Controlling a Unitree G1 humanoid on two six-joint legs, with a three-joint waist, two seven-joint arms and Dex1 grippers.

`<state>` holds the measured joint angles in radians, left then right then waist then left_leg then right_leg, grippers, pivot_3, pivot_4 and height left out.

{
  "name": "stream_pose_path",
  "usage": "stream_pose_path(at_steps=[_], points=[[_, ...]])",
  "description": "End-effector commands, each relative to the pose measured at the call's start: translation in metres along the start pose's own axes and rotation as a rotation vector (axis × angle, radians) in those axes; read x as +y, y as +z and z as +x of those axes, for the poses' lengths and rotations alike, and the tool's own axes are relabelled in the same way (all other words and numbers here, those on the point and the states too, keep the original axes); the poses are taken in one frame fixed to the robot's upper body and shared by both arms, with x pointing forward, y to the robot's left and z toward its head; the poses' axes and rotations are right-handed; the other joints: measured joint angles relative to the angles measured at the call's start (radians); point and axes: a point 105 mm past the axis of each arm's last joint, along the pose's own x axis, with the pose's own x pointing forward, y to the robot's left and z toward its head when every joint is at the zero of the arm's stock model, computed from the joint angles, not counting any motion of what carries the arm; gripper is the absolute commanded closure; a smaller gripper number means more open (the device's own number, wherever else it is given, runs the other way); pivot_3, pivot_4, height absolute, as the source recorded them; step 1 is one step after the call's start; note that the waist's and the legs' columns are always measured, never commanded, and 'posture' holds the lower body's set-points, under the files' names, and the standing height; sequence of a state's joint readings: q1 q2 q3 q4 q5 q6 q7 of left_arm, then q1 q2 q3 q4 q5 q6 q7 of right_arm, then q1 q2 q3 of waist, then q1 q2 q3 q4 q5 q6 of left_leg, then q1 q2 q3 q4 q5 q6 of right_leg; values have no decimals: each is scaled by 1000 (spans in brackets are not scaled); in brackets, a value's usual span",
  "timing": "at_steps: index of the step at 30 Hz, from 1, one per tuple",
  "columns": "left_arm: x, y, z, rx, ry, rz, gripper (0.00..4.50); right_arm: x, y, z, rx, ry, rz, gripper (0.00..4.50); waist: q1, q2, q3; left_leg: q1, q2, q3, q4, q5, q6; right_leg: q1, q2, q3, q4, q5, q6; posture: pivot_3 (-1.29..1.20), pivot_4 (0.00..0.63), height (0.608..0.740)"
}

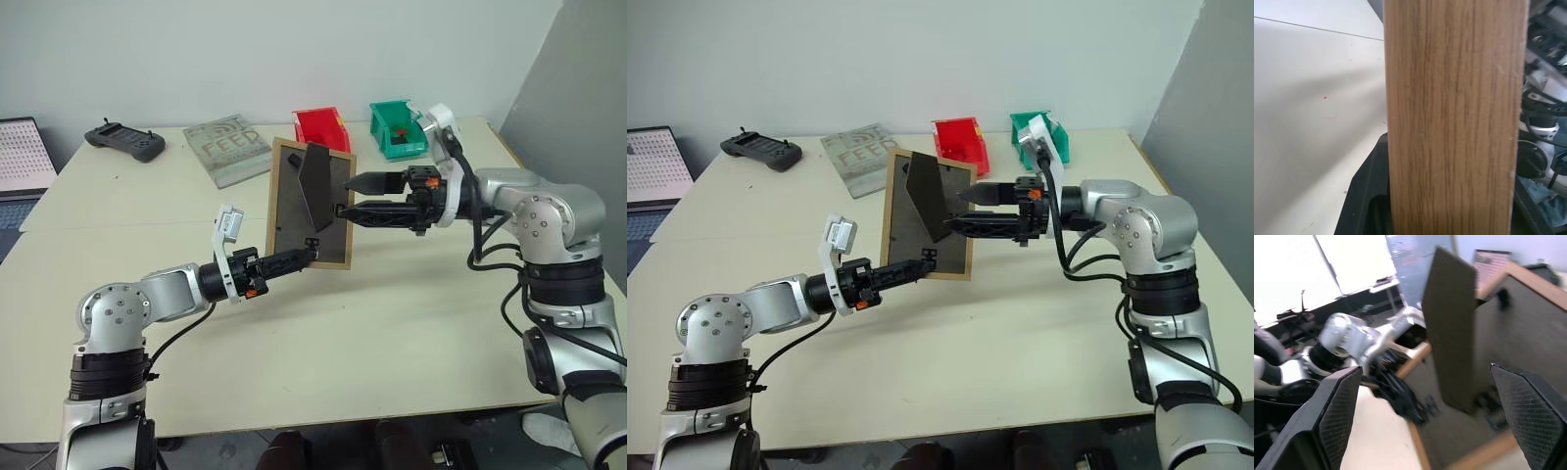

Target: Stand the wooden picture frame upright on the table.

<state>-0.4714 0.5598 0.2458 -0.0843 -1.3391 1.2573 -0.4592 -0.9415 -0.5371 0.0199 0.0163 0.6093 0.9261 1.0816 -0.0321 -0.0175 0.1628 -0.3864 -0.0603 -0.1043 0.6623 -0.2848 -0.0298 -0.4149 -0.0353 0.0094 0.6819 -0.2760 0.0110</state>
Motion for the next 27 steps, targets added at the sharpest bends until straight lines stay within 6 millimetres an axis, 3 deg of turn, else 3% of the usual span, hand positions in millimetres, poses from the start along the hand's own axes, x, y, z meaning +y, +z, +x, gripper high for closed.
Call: stream_pose_path(at_steps=[1, 4, 6, 9, 14, 21, 22, 27], points=[[-19, 13, -6, -51, -91, -44, 3185, -34, -6, -28, 91, -267, -360, 56, 2, 0, 0, 0, 0, 0, 0, 0, 0, 0, 0, 0, -1, 0, 0, 0, 150, 740], [-26, 12, -7, -62, -139, -140, 3185, -65, -11, -42, 212, -525, -1048, 56, 2, -1, 0, 0, 0, 2, 1, 0, 0, 0, 0, 1, -1, 0, 1, 0, 150, 740], [-30, 11, -6, -69, -159, -197, 3185, -61, -17, -36, 221, -497, -1406, 56, 1, -1, 0, 0, 0, 5, 1, 0, -1, -1, 0, 4, 1, 0, 1, 0, 150, 740], [-35, 7, -4, -58, -174, -236, 3185, -46, -17, -16, 113, -412, -1752, 56, -7, -1, 0, 1, 0, 10, 0, 1, -1, -5, 1, 8, 4, 0, 1, 0, 150, 740], [-38, -5, -2, -31, -180, -241, 3185, -38, -7, 13, -74, -389, -1932, 56, -17, -2, 1, 2, 1, 11, 0, 2, -4, -7, 3, 11, 7, 0, 1, 0, 150, 740], [-40, -11, -2, -23, -180, -235, 3185, -33, -7, 30, -173, -322, -1963, 56, -9, -3, 1, 2, 1, 11, 0, 3, -5, -5, 4, 11, 6, 0, 1, 0, 150, 740], [-40, -12, -2, -23, -179, -235, 3185, -33, -7, 30, -174, -315, -1969, 423, -8, -3, 1, 2, 1, 11, 0, 3, -5, -5, 4, 11, 6, 0, 1, 0, 150, 740], [-40, -16, -4, -20, -168, -238, 3185, -37, -7, 28, -173, -313, -1989, 1425, -7, -3, 1, 2, 1, 11, 0, 3, -5, -5, 4, 11, 6, 0, 0, 0, 150, 740]])
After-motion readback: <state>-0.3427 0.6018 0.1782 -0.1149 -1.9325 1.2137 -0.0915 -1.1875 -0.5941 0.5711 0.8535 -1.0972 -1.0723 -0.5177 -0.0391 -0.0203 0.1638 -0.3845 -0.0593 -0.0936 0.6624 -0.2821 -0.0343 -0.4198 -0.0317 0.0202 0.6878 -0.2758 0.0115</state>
